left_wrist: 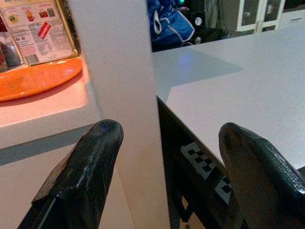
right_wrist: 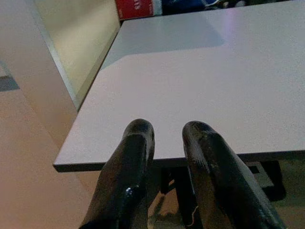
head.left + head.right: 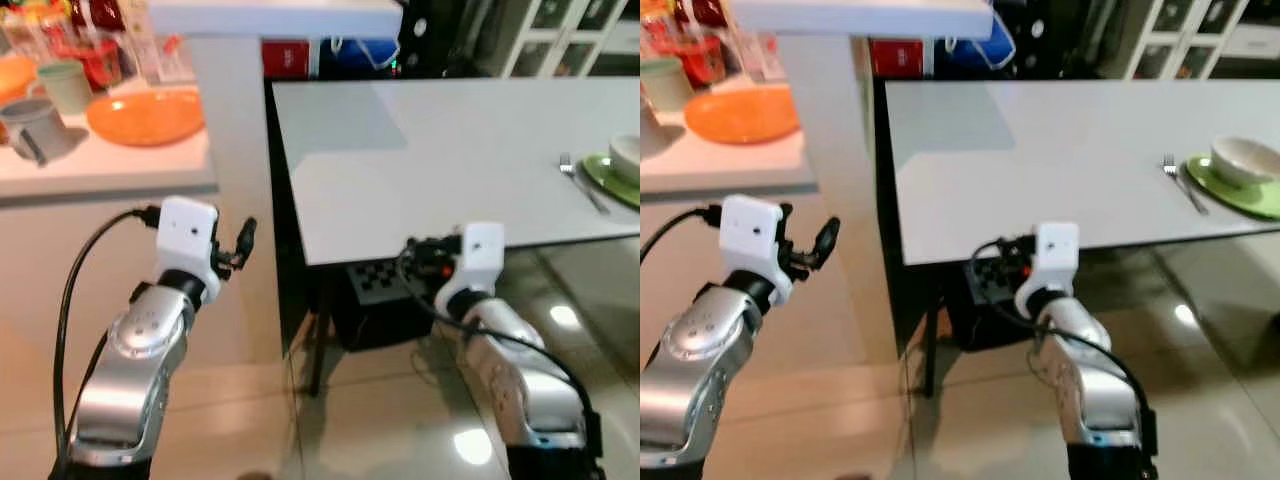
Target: Setting the table
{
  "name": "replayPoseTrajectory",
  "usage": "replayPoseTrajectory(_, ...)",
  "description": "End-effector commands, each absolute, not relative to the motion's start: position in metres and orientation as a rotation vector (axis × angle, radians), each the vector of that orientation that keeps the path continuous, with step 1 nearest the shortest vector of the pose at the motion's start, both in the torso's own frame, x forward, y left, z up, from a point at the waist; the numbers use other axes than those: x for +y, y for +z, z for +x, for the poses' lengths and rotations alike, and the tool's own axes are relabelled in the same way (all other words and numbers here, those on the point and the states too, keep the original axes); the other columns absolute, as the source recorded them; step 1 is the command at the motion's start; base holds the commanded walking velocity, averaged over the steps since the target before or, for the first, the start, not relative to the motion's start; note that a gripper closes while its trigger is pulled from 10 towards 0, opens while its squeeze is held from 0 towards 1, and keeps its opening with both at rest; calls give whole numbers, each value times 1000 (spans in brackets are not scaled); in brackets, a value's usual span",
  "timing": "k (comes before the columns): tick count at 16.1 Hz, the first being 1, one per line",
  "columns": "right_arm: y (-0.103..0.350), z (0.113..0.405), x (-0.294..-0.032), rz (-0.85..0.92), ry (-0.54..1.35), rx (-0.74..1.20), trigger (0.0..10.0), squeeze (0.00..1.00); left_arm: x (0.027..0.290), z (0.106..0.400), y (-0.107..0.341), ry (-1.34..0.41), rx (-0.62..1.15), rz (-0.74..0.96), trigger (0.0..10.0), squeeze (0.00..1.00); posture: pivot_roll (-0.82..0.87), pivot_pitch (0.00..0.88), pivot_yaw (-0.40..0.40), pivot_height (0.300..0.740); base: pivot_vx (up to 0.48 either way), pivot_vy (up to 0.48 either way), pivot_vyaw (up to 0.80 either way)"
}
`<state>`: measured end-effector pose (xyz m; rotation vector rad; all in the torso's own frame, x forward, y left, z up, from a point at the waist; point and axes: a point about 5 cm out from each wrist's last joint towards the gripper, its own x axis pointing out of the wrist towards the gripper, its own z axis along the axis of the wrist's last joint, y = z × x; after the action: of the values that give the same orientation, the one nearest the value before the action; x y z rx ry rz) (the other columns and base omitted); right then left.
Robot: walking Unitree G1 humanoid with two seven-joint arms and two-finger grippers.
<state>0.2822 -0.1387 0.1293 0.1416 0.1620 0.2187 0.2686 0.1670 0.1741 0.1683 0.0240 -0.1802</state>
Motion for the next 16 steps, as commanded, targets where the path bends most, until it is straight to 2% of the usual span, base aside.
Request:
replayPoseTrajectory(1, 134, 283, -134, 159, 236, 149, 10000, 1000, 171, 271, 175, -171, 43, 145, 10000, 435, 86, 0, -30, 740, 0, 274, 0)
replayPoseTrajectory(2, 135, 283, -136, 160, 231, 146, 10000, 1000, 171, 273, 176, -173, 44, 126, 10000, 1000, 81, 0, -30, 740, 0, 240, 0)
replayPoseTrajectory(13, 141, 290, -134, 169, 234, 127, 10000, 1000, 180, 274, 180, -149, 40, 176, 10000, 1000, 91, 0, -34, 740, 0, 132, 0)
replayPoseTrajectory(14, 141, 290, -132, 157, 233, 128, 10000, 1000, 183, 274, 180, -140, 37, 187, 10000, 694, 85, 0, -33, 740, 0, 322, 0)
replayPoseTrajectory(15, 141, 290, -130, 132, 230, 127, 10000, 1000, 184, 275, 180, -130, 38, 186, 10000, 0, 85, 0, -33, 740, 0, 341, 0)
replayPoseTrajectory(16, 141, 291, -130, 128, 233, 126, 10000, 537, 184, 277, 180, -130, 36, 185, 10000, 0, 84, 0, -34, 740, 0, 356, 0)
